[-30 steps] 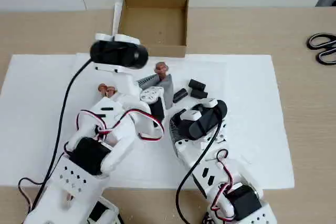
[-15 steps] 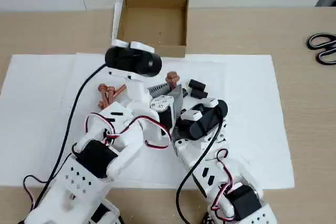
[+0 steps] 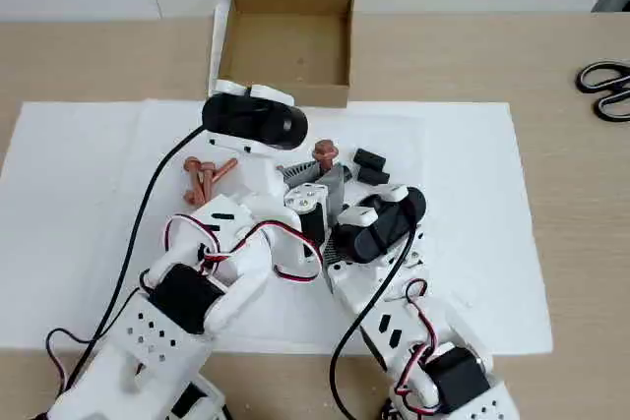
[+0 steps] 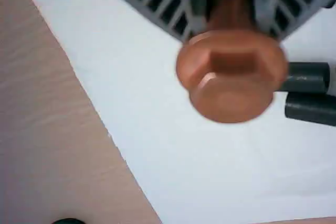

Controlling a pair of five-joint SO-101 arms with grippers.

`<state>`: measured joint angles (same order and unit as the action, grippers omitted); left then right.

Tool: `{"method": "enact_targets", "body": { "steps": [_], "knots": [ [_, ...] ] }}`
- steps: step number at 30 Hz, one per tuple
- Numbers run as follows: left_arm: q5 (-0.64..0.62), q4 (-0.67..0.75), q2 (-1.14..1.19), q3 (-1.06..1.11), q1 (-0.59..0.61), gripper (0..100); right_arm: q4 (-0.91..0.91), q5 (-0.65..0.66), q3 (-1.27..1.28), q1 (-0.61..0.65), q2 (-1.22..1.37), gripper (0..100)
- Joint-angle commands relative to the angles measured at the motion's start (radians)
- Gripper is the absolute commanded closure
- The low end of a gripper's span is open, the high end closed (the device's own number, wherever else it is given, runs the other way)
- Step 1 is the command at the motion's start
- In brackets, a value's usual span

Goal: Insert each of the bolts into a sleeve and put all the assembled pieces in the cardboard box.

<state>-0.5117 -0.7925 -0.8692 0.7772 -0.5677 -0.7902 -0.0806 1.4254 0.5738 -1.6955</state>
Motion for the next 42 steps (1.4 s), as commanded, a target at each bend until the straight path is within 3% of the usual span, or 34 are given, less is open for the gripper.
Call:
{"method": "enact_targets", "body": {
  "steps": [1,9,19,42],
  "knots": [
    [0.048,0.018,-0.026,0.007,-0.012,99,0.024,-0.014,-0.009,0.005,-0.016,99.5],
    [0.092,0.015,-0.028,0.027,-0.051,99,0.022,-0.014,-0.009,0.004,-0.016,99.5],
    [0.095,-0.087,-0.028,0.021,-0.057,99,0.022,-0.014,-0.009,0.002,-0.016,99.5],
    [0.118,-0.087,-0.026,0.079,-0.057,99,0.022,-0.012,-0.009,0.002,-0.018,99.5]
  ]
}}
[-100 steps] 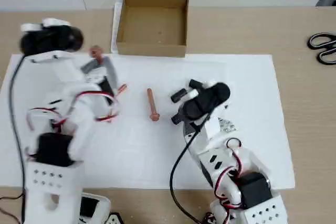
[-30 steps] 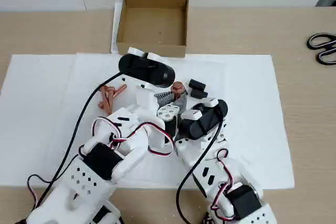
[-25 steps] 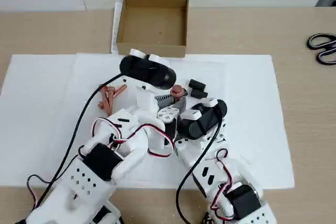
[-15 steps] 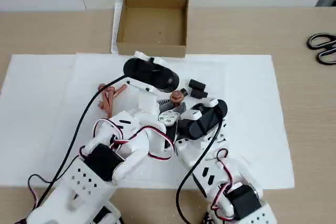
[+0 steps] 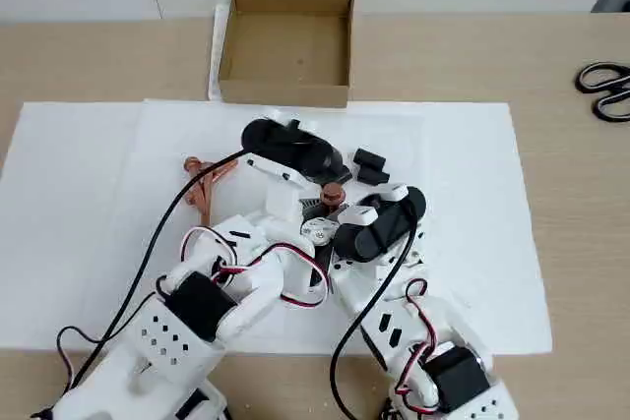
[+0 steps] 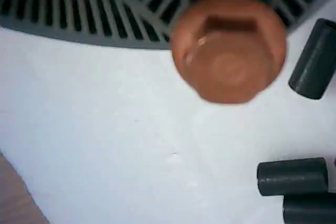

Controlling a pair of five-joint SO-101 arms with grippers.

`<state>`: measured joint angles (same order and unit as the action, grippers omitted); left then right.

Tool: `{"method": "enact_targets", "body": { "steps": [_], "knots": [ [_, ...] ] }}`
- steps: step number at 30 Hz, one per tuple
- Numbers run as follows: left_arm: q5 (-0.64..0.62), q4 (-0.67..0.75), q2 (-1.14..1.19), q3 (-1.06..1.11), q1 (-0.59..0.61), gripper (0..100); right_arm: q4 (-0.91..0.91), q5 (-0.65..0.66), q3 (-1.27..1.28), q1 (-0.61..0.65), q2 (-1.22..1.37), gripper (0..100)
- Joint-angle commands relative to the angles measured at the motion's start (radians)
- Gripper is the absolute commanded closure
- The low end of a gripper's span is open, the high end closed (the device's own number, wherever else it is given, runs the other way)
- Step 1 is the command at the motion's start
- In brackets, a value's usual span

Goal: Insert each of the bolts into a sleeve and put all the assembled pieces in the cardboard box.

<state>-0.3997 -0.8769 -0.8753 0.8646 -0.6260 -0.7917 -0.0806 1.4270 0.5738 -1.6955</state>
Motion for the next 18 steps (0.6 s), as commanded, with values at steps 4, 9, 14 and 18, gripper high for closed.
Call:
{"method": "enact_targets", "body": {
  "steps": [4,9,14,18],
  "knots": [
    [0.006,-0.006,-0.02,-0.007,0.002,87,0.024,-0.012,-0.011,0.001,-0.018,99.5],
    [0.003,-0.104,-0.021,-0.056,0.002,78,0.022,-0.012,-0.011,0.001,-0.018,99.5],
    [0.003,-0.21,-0.021,-0.154,0.008,78,0.021,-0.012,-0.011,0.001,-0.018,99.5],
    [0.003,-0.25,-0.021,-0.202,0.026,78,0.019,-0.012,-0.011,0.001,-0.018,99.5]
  ]
}}
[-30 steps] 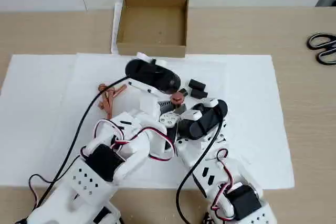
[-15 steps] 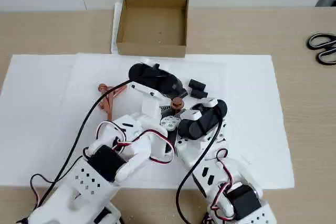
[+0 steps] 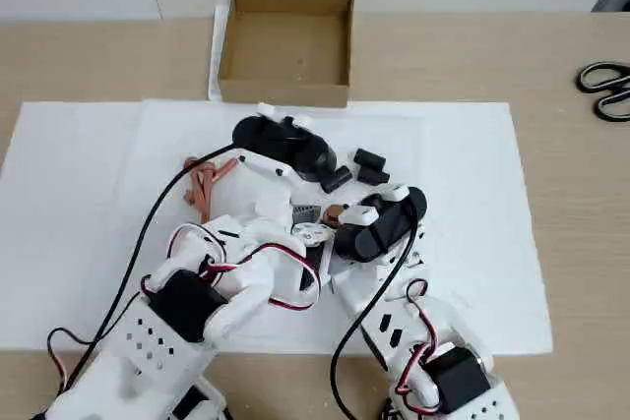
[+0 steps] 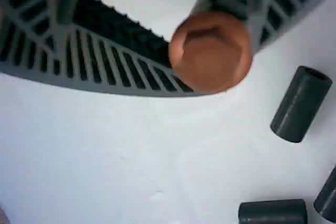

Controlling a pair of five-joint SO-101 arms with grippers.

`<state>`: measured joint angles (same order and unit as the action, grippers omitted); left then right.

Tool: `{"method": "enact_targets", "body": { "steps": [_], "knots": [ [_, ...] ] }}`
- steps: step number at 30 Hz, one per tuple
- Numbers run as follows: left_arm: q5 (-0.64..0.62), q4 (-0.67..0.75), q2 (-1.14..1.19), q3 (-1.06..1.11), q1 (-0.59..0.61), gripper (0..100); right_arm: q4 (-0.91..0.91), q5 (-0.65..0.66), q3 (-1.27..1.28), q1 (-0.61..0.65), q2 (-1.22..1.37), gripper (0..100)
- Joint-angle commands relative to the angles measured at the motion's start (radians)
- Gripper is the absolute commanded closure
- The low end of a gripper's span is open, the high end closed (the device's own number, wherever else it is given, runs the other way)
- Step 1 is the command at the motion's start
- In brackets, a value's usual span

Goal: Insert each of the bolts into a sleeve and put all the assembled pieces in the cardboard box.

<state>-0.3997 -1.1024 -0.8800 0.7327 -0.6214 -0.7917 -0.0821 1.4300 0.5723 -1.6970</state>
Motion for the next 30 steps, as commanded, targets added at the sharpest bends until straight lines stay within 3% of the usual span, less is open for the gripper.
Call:
{"method": "enact_targets", "body": {
  "steps": [1,9,14,18,22,30],
  "knots": [
    [0.003,-0.035,-0.017,-0.085,0.041,78,0.019,-0.011,-0.014,0.001,-0.016,99.5],
    [0.009,-0.104,-0.017,-0.131,0.213,78,0.016,-0.005,-0.02,-0.104,-0.015,99.5],
    [0.009,-0.157,-0.014,-0.13,0.342,78,-0.093,-0.002,-0.104,-0.295,0.044,99.5],
    [0.008,-0.219,-0.014,-0.13,0.417,78,-0.143,0.126,-0.253,-0.429,0.18,99.5],
    [0.006,-0.238,-0.015,-0.131,0.453,78,-0.139,0.198,-0.519,-0.443,0.423,99.5],
    [0.006,-0.23,-0.015,-0.131,0.457,78,-0.059,0.196,-1.185,-0.42,1.187,99.5]
  ]
}}
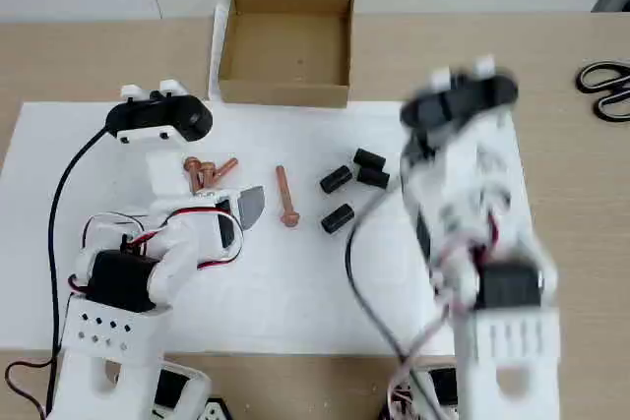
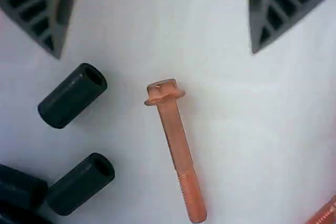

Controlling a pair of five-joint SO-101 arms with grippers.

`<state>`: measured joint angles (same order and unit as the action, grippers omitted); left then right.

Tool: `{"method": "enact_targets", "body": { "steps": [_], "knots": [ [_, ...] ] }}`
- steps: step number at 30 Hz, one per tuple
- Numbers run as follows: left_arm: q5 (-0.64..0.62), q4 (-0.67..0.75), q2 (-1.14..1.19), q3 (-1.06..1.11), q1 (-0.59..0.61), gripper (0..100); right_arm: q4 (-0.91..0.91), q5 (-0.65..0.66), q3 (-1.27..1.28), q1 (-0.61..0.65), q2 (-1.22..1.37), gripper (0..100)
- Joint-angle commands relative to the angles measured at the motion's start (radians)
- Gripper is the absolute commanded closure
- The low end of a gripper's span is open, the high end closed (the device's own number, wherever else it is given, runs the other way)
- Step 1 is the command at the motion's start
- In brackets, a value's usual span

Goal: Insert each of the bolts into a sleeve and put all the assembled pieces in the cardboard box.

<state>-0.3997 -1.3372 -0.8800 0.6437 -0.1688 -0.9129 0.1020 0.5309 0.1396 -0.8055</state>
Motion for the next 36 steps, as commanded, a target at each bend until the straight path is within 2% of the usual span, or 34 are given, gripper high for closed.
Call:
{"method": "enact_targets", "body": {
  "steps": [1,9,19,36],
  "knots": [
    [0.006,0.005,-0.015,-0.042,0.005,78,0.088,0.012,-0.359,0.024,0.384,99.5],
    [0.006,0.005,-0.015,-0.041,0.005,78,0.286,0.012,-0.853,0.111,0.944,99.5],
    [0.006,0.005,-0.015,-0.039,0.005,78,0.576,0.012,-1.125,0.142,1.356,99.5],
    [0.006,0.074,-0.015,0.039,0.006,78,0.823,0.012,-1.162,0.174,1.682,96.9]
  ]
}}
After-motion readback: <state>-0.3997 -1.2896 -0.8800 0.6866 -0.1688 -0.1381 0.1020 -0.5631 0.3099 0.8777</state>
